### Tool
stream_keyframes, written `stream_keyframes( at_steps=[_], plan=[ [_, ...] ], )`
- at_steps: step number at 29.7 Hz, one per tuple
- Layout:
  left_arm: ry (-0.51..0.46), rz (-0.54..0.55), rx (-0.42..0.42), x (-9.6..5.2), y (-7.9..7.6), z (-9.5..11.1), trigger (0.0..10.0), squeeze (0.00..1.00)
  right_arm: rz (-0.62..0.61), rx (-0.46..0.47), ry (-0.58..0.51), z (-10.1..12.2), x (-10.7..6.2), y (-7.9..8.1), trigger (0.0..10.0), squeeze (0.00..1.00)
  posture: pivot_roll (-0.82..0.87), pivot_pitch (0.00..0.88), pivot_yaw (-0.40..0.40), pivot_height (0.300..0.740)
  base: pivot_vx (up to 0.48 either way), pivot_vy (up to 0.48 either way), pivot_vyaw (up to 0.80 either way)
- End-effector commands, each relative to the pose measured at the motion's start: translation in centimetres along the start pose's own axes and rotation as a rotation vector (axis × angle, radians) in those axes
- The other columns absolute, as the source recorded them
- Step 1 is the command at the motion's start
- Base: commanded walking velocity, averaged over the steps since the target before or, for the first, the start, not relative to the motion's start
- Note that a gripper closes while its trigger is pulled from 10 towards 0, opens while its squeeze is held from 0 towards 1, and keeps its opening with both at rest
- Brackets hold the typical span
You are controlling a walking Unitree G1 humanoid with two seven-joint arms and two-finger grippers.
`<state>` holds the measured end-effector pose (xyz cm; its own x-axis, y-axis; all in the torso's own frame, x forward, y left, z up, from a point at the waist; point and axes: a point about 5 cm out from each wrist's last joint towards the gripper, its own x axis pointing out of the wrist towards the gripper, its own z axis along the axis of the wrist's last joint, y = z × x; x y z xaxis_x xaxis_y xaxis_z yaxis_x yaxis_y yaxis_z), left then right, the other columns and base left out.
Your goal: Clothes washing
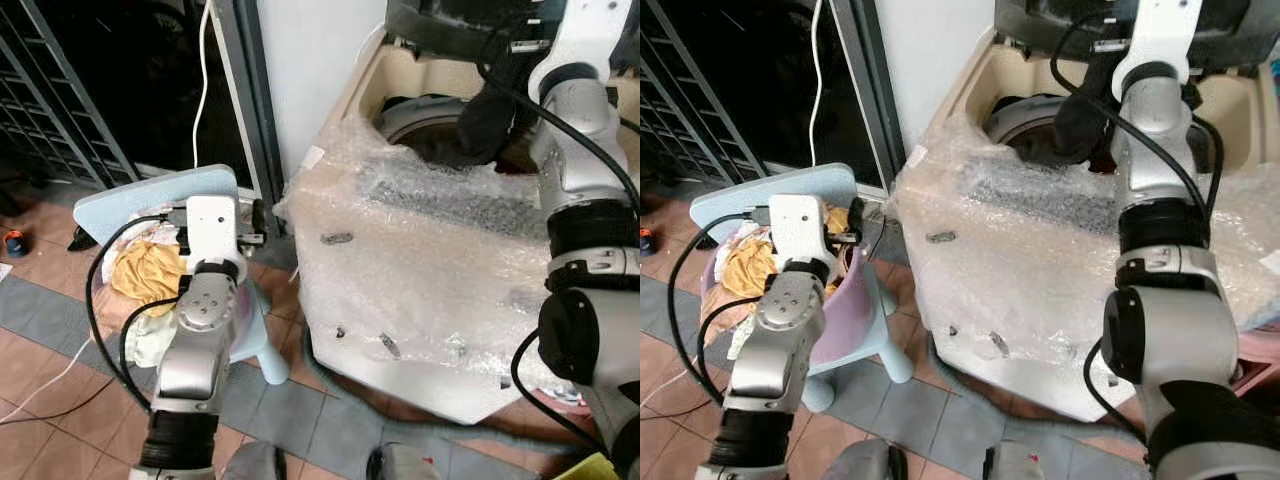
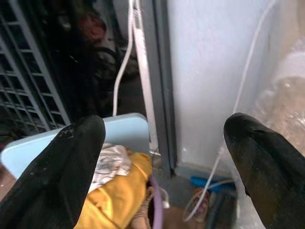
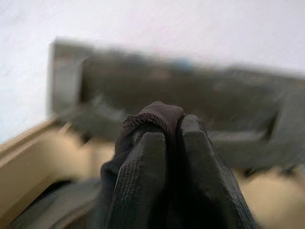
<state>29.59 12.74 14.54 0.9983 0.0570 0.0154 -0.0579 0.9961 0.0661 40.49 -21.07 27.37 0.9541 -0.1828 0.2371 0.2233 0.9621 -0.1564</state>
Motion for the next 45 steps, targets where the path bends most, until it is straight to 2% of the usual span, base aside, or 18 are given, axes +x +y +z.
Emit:
stream_keyframes(
  at_steps=[1, 4, 5, 6, 7, 9, 38, 39, 40, 41, 42, 44, 45],
  plan=[
    [-0.01, 0.032, -0.001, 0.1, 0.4, 0.1, 10.0, 0.0, 0.043, 0.002, 0.044, -1.8, -0.8, 1.2, 10.0, 1.0, 0.02, 0.0, 0.013, 0.74, 0.0, 0.0, 0.0],
    [-0.01, 0.037, 0.0, 0.2, 0.2, -0.2, 10.0, 0.0, 0.066, -0.02, 0.066, -3.6, -1.9, 2.0, 10.0, 1.0, 0.01, 0.0, 0.01, 0.74, 0.0, 0.0, 0.0],
    [-0.01, 0.037, 0.0, 0.2, 0.2, -0.2, 10.0, 0.0, 0.066, -0.02, 0.066, -3.6, -1.9, 2.0, 10.0, 1.0, 0.01, 0.0, 0.01, 0.74, 0.0, 0.0, 0.0],
    [-0.008, 0.042, -0.003, 0.3, 0.2, -0.3, 10.0, 0.0, 0.071, -0.025, 0.071, -4.2, -2.4, 2.1, 10.0, 1.0, 0.01, 0.0, 0.003, 0.74, 0.0, 0.0, 0.0],
    [-0.012, 0.05, -0.004, 0.4, 0.4, -0.2, 10.0, 0.0, 0.08, -0.027, 0.074, -5.3, -3.8, 2.4, 10.0, 1.0, 0.01, 0.0, 0.001, 0.74, 0.0, 0.0, 0.0],
    [-0.016, 0.054, -0.005, 0.5, 0.4, -0.2, 10.0, 0.0, 0.089, -0.018, 0.061, -5.7, -4.6, 2.6, 10.0, 1.0, 0.01, 0.0, -0.002, 0.74, 0.0, 0.0, 0.0],
    [-0.016, 0.054, -0.005, 0.5, 0.4, -0.2, 10.0, 0.0, 0.089, -0.018, 0.061, -5.7, -4.6, 2.6, 10.0, 1.0, 0.01, 0.0, -0.002, 0.74, 0.0, 0.0, 0.0],
    [-0.019, 0.058, -0.006, 0.6, 0.4, -0.2, 10.0, 0.0, 0.093, -0.011, 0.054, -5.7, -5.1, 2.6, 10.0, 1.0, 0.01, 0.0, -0.002, 0.74, 0.0, 0.0, 0.0],
    [0.007, 0.04, -0.008, 0.5, 0.1, -1.3, 10.0, 0.0, 0.248, -0.047, 0.12, -8.2, -10.0, 4.4, 10.0, 0.25, -0.09, 0.0, -0.004, 0.74, 0.0, 0.0, 0.0],
    [0.015, 0.036, -0.009, 0.5, 0.0, -1.6, 10.0, 0.0, 0.295, -0.051, 0.142, -8.7, -11.5, 4.9, 10.0, 0.03, -0.09, 0.0, -0.004, 0.74, 0.0, 0.0, 0.0],
    [0.022, 0.04, -0.012, 0.4, 0.0, -1.9, 10.0, 0.0, 0.322, -0.049, 0.156, -9.1, -12.3, 5.2, 10.0, 0.0, -0.09, 0.0, -0.01, 0.74, 0.0, 0.0, 0.0],
    [0.024, 0.042, -0.013, 0.3, 0.1, -1.9, 10.0, 0.0, 0.329, -0.04, 0.16, -9.1, -12.4, 5.4, 10.0, 0.0, -0.08, 0.0, -0.013, 0.74, 0.0, 0.0, 0.0],
    [0.027, 0.044, -0.01, 0.3, 0.3, -2.1, 10.0, 0.0, 0.323, -0.01, 0.156, -9.0, -12.4, 5.3, 10.0, 0.69, -0.09, 0.0, -0.013, 0.74, 0.0, 0.0, 0.0]
  ],
)
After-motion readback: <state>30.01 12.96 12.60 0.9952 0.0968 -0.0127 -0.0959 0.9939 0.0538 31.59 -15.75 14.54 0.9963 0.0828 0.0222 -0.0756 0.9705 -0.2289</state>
